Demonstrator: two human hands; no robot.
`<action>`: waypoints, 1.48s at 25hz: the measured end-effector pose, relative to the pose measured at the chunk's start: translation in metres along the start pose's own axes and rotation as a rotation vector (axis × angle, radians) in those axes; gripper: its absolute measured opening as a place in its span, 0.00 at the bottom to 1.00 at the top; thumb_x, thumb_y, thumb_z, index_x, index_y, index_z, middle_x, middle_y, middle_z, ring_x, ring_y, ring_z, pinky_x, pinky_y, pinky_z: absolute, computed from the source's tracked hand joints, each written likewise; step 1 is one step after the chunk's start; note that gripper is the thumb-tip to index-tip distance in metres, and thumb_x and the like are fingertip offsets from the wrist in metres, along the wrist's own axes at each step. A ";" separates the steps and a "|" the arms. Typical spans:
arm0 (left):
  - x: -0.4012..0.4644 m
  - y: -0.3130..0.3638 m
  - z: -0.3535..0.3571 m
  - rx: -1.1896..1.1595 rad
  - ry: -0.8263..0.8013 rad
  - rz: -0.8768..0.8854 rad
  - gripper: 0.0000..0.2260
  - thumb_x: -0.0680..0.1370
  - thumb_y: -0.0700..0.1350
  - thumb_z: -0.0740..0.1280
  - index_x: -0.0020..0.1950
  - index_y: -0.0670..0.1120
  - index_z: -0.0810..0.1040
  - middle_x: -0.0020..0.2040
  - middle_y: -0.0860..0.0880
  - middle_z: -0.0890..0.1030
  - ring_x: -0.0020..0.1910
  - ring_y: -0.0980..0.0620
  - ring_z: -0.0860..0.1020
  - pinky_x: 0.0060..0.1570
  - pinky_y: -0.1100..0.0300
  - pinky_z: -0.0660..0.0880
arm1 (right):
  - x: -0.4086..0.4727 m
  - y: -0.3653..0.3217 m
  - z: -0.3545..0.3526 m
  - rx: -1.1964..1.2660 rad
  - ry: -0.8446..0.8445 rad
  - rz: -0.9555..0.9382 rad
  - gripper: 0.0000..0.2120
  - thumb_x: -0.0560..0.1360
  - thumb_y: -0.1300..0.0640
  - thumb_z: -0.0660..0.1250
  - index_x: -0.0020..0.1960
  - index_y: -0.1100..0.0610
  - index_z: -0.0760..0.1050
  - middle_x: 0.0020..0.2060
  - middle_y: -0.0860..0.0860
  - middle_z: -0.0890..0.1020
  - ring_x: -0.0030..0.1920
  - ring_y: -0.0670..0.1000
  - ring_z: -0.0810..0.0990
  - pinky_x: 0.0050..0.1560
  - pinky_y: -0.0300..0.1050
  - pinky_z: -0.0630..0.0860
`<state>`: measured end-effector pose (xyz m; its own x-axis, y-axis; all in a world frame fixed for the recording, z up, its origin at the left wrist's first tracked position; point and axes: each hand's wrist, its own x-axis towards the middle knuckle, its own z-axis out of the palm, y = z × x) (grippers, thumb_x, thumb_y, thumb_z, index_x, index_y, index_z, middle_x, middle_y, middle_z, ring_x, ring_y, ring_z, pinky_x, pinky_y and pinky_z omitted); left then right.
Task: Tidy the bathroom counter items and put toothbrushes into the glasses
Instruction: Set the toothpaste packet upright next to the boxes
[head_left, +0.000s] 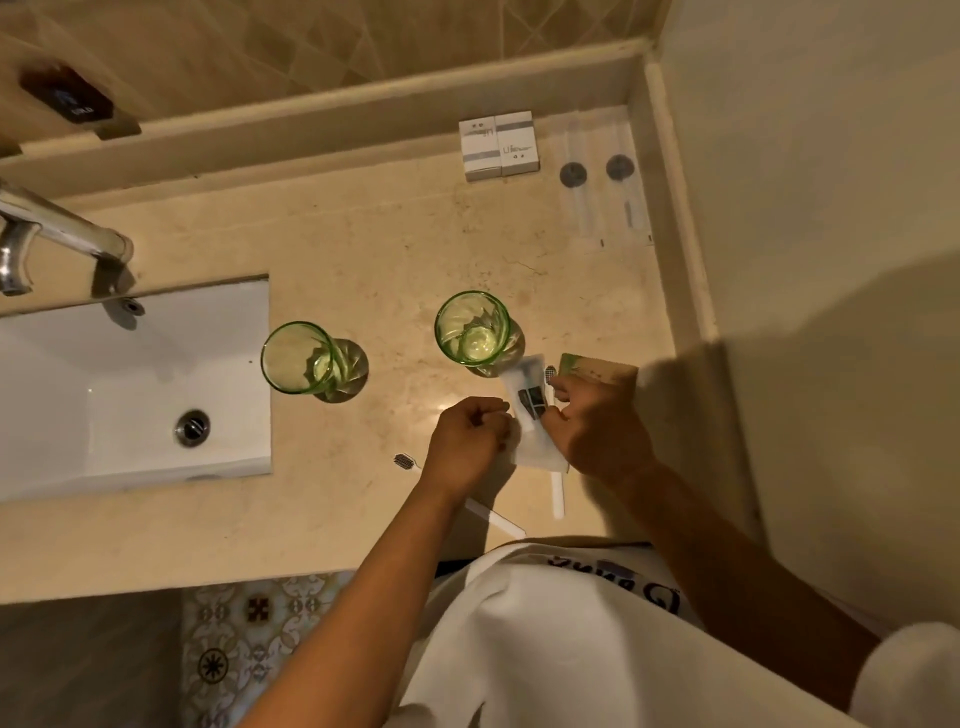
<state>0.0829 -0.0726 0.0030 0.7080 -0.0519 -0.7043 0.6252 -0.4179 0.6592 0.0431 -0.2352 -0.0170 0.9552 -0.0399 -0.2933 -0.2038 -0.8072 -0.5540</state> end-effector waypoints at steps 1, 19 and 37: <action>0.003 0.000 0.006 0.003 -0.018 -0.007 0.12 0.76 0.40 0.66 0.41 0.53 0.85 0.45 0.42 0.86 0.49 0.37 0.83 0.57 0.38 0.79 | -0.001 -0.004 -0.004 0.057 0.019 0.066 0.20 0.77 0.49 0.62 0.56 0.65 0.81 0.50 0.59 0.85 0.48 0.59 0.84 0.51 0.47 0.76; -0.008 0.030 0.000 -0.205 -0.374 -0.083 0.10 0.81 0.33 0.61 0.43 0.37 0.79 0.34 0.44 0.81 0.28 0.53 0.80 0.30 0.62 0.79 | -0.018 -0.048 -0.017 0.503 0.150 0.508 0.08 0.77 0.53 0.70 0.55 0.53 0.78 0.47 0.47 0.82 0.45 0.42 0.80 0.42 0.31 0.72; 0.010 0.132 -0.118 -0.348 -0.148 0.220 0.14 0.77 0.42 0.73 0.61 0.43 0.78 0.50 0.42 0.86 0.49 0.44 0.86 0.52 0.48 0.84 | 0.067 -0.159 -0.076 1.010 0.311 0.199 0.05 0.76 0.65 0.70 0.51 0.59 0.81 0.41 0.47 0.86 0.41 0.43 0.84 0.42 0.35 0.80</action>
<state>0.2111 -0.0212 0.1138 0.7975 -0.2459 -0.5509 0.5565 -0.0531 0.8292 0.1559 -0.1546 0.1108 0.8688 -0.3800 -0.3175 -0.3089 0.0853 -0.9473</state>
